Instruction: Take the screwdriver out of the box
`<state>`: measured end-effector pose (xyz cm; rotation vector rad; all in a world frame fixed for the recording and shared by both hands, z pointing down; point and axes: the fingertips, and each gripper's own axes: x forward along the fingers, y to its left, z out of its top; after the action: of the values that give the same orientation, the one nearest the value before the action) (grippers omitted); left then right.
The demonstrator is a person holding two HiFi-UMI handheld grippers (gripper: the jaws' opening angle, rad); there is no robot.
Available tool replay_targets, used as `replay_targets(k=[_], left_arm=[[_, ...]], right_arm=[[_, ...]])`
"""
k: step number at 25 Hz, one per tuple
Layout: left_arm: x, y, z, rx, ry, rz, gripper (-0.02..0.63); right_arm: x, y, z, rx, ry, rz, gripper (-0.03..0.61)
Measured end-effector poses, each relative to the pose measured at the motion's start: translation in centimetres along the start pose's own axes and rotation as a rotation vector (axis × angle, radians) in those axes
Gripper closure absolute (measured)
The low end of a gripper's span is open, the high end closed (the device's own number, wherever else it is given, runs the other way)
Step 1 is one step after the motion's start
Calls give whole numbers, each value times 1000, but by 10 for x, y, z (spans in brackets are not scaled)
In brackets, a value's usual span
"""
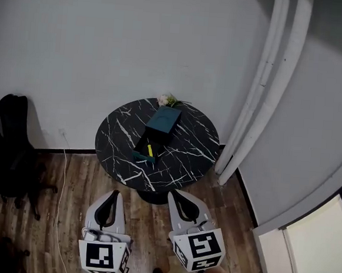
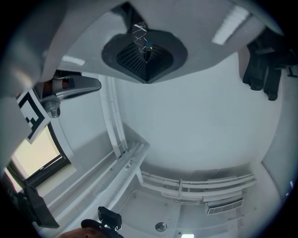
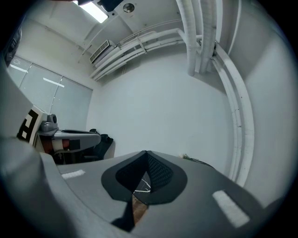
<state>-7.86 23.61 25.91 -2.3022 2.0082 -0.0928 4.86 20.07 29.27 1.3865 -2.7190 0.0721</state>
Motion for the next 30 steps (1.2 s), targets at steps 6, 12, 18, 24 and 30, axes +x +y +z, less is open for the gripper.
replay_targets(k=[6,12,18,24,30], left_arm=[[31,13,-12,-4,27,-9,614],[79,25,-25,-11,41,1,614],[141,38,-25,-6,47,19,614],[198,51,-17,6,39,65,614],[240,61,-3,17,3,99,614]], right_arm=[[32,-13,-8,10,25,-8,552],[80,-35,-16,15,43,8,552],[135,-68,-9,17,53,33,552],[188,-101,7,9,31,73,552],[233,-119,22,-14,5,122,552]])
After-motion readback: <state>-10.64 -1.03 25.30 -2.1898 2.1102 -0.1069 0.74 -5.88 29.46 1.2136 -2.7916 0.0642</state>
